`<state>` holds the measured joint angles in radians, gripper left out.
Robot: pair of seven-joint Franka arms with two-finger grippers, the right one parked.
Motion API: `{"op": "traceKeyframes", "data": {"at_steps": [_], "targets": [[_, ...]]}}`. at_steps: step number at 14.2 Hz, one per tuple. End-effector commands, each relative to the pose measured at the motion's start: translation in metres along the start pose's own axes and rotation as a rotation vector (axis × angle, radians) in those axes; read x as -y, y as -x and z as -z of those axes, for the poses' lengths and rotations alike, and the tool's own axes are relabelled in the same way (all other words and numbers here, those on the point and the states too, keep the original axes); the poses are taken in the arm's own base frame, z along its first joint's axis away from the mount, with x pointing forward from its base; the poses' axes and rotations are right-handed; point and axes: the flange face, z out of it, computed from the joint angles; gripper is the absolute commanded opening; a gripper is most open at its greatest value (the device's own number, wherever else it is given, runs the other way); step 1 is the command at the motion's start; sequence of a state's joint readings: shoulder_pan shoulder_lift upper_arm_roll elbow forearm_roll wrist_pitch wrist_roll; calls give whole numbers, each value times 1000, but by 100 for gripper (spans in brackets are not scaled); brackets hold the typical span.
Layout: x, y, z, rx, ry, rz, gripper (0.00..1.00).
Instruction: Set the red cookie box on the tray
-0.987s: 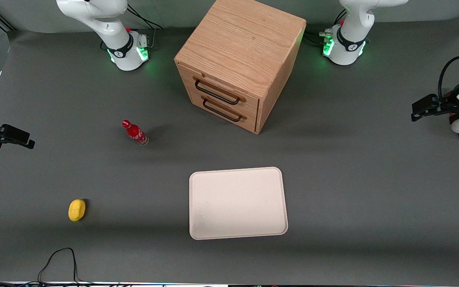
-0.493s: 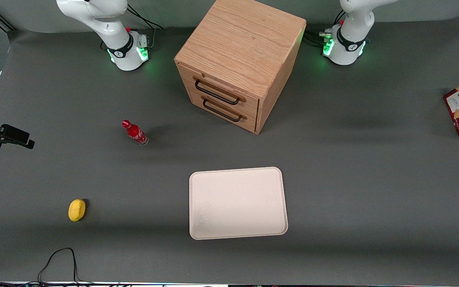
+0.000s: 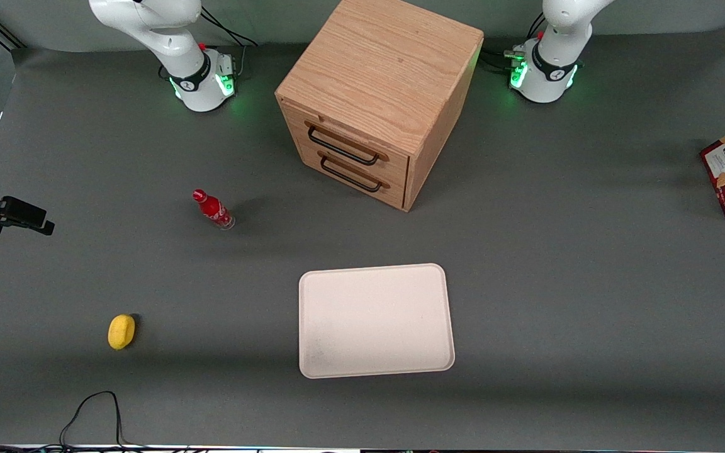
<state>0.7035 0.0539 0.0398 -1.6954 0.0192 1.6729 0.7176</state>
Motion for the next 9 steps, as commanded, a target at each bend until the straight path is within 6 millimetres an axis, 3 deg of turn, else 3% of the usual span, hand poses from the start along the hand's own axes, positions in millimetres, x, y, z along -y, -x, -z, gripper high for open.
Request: {"op": "traceKeyframes", "data": {"at_steps": [1,8,9], "targets": [[32,33,-18,-14,-5,-84,100],[73,100,-33,-27,-13,18,100],[74,100,-38,-20,-36,30,100]]}}
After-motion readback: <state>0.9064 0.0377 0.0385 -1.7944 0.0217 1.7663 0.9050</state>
